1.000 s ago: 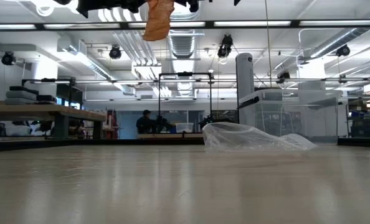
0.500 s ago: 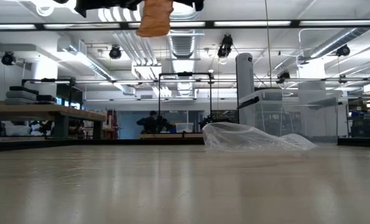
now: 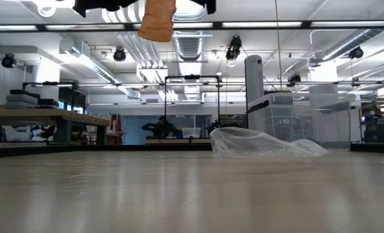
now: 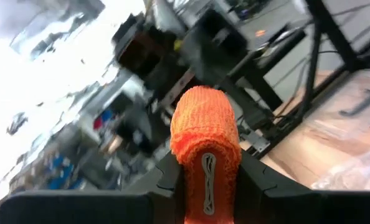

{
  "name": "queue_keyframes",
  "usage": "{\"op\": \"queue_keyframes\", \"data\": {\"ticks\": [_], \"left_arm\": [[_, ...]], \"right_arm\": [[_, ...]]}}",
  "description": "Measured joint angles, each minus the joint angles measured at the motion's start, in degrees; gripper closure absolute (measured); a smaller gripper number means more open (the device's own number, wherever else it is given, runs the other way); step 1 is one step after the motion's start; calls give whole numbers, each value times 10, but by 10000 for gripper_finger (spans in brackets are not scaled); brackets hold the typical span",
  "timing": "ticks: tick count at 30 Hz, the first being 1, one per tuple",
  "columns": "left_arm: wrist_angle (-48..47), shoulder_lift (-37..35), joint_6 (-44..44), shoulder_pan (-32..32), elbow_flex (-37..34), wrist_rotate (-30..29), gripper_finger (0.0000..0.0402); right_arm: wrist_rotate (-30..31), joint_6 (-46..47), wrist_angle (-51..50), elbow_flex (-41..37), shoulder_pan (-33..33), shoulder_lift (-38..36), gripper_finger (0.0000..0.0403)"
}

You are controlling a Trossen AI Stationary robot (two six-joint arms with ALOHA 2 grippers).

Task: Roll bandage
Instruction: Roll the orange bandage

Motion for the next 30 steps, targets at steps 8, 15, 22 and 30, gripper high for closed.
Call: {"op": "queue_keyframes", "data": {"ticks": [8,15,22,30], "left_arm": [[-7,-2,40,-1,0,9,329],[-10,-2,41,-1,0,10,333],[-9,-3,41,0,0,9,326],[6,-3,33,0,0,-17,322]], "right_arm": [[-41,84,59,0,-2,28,106],[-55,102,92,0,1,46,125],[-49,79,102,0,3,50,162],[-30,48,107,0,6,50,243]]}}
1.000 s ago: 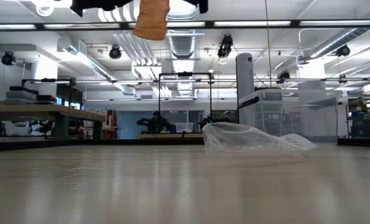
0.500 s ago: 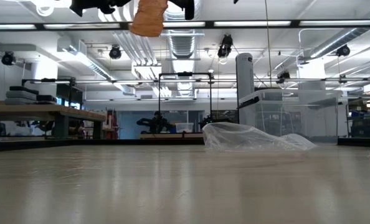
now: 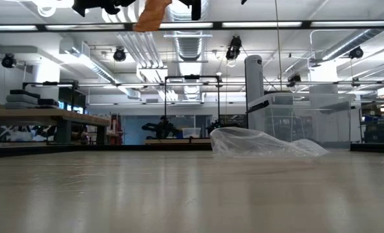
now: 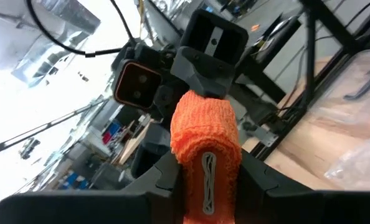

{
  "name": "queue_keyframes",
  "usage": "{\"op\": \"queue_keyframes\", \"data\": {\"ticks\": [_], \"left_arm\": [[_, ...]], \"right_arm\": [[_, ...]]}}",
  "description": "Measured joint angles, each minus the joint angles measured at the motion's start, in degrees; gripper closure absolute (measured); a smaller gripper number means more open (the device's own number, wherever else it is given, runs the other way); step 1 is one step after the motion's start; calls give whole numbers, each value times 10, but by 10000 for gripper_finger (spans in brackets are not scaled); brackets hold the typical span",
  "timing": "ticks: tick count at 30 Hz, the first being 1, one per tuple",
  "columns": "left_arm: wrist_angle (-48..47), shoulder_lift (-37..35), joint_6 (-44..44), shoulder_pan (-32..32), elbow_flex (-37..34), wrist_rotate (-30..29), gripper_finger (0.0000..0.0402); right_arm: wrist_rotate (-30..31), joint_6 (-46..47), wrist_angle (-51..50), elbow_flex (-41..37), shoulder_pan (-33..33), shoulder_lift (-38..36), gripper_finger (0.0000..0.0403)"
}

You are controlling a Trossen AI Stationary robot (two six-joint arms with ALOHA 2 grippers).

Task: Roll bandage
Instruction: Roll the orange bandage

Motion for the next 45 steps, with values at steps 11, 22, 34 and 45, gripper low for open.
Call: {"op": "queue_keyframes", "data": {"ticks": [11,22,34,45], "left_arm": [[-6,-14,-147,9,0,-36,244],[-19,-38,-409,23,0,-86,109],[2,-19,-299,20,0,-93,53],[-3,16,-325,-10,0,-16,48]], "right_arm": [[2,-62,-2,0,0,-8,293],[160,-289,-54,0,15,-46,299],[52,-233,-136,-1,17,-67,305],[91,-347,-183,-2,18,-68,305]]}}
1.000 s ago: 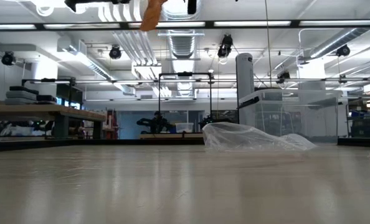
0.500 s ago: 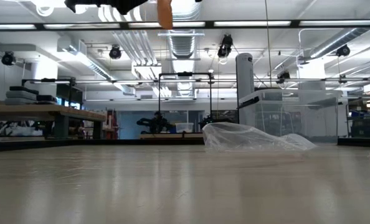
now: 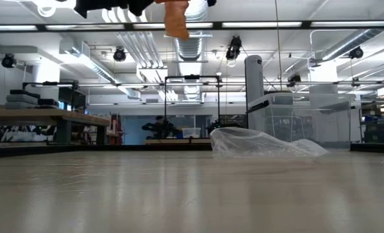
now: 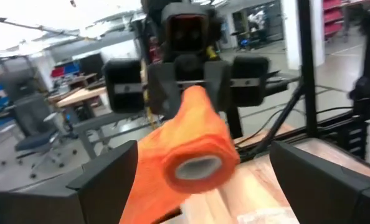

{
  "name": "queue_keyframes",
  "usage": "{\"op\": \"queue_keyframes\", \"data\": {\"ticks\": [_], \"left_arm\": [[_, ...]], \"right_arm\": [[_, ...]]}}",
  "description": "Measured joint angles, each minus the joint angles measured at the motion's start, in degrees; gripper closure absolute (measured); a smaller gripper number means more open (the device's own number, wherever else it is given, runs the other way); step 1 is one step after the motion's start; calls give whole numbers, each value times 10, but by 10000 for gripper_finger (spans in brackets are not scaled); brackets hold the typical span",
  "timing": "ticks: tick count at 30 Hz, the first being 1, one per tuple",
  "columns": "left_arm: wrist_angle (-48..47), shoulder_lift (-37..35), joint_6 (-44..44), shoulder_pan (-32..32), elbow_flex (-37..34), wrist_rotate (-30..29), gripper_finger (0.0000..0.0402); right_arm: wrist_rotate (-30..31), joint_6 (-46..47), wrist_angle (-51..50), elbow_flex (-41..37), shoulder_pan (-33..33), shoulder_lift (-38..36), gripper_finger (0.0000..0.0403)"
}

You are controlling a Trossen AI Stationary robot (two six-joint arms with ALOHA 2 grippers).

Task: Roll bandage
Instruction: Roll the orange bandage

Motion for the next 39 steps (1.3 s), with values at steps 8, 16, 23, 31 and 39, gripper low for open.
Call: {"op": "queue_keyframes", "data": {"ticks": [8,16,23,31,39], "left_arm": [[7,14,68,-34,0,-24,49],[5,14,112,-58,0,-110,67],[-15,-8,163,-58,0,-176,76],[-17,-27,265,-94,0,-179,78],[-2,1,322,-134,0,-252,83]], "right_arm": [[25,-30,2,-2,2,0,302],[24,-30,5,-3,3,0,301],[26,-20,5,0,2,0,304],[17,181,18,12,-16,0,300],[-23,251,10,11,-20,1,306]]}}
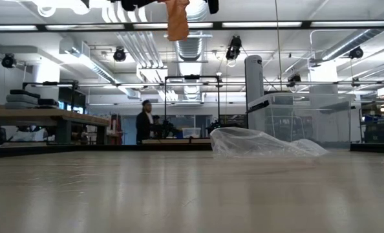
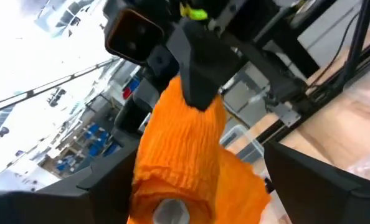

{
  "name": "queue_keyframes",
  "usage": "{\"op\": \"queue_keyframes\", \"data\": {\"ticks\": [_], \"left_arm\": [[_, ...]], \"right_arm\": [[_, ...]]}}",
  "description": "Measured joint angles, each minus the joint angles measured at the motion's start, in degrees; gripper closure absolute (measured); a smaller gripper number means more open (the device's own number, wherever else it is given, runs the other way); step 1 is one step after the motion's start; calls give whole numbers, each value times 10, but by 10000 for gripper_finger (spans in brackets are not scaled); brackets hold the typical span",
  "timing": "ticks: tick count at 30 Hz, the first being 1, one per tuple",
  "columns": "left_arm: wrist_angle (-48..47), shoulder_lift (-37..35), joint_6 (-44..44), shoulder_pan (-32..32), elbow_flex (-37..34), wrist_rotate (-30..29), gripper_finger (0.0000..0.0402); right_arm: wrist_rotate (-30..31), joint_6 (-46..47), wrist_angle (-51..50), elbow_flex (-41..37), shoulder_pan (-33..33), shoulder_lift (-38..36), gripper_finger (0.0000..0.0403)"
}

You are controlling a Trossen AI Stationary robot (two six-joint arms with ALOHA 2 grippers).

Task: Roll bandage
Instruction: Roll the orange bandage

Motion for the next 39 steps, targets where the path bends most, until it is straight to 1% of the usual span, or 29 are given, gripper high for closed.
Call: {"op": "queue_keyframes", "data": {"ticks": [4,8,10,14,15,19,21,23,27,29,32,35,39], "left_arm": [[13,2,7,-9,0,-20,97],[15,-1,10,-17,0,-19,128],[19,1,17,-18,0,-30,150],[25,13,43,-25,0,-90,206],[25,15,43,-26,0,-97,221],[33,16,39,-28,0,-98,280],[32,14,37,-28,0,-98,304],[29,11,35,-29,0,-98,321],[20,-1,10,-29,-1,-98,327],[30,-15,-9,-27,0,-103,320],[32,-31,-47,-22,6,-105,313],[19,-32,-94,-23,14,-102,314],[1,-36,-114,-22,32,-102,320]], "right_arm": [[3,21,-1,0,-1,0,308],[3,35,-1,-1,-2,0,298],[3,39,4,-1,-2,0,296],[3,43,11,-1,-1,1,296],[3,43,11,-2,-1,1,296],[3,25,10,-2,-1,1,296],[3,-3,4,-1,-1,1,284],[3,-40,-7,0,0,0,263],[2,-144,-61,0,0,-12,207],[2,-193,-101,-1,-1,-20,177],[5,-266,-130,-1,-2,-24,140],[23,-261,-99,-2,0,-13,116],[33,-234,-44,-4,2,12,106]]}}
